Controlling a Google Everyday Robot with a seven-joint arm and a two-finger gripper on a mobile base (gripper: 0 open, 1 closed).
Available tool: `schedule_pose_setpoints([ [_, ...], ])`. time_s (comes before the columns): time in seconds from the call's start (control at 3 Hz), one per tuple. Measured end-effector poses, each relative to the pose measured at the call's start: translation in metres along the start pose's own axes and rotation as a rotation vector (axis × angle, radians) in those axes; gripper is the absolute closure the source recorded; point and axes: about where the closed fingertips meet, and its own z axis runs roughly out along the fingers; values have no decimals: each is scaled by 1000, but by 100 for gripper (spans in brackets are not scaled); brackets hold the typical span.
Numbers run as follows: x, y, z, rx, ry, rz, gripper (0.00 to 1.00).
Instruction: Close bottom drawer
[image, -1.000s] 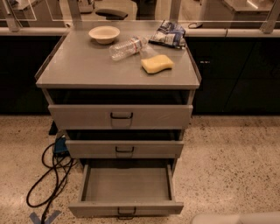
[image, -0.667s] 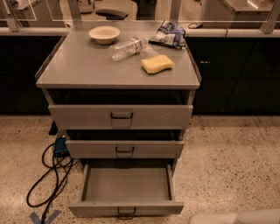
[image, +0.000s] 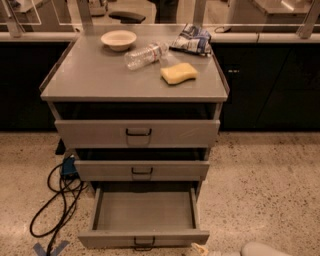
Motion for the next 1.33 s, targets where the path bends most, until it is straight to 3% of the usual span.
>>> schedule_pose_setpoints([
  [0.33,-4,-53,-23,69,-56,-3,0],
  [0.67,-4,-53,-23,69,-56,-3,0],
  [1.0,1,-66,-12,125,-24,-40,0],
  [1.33,-6,-66,36,158,33,-155,0],
])
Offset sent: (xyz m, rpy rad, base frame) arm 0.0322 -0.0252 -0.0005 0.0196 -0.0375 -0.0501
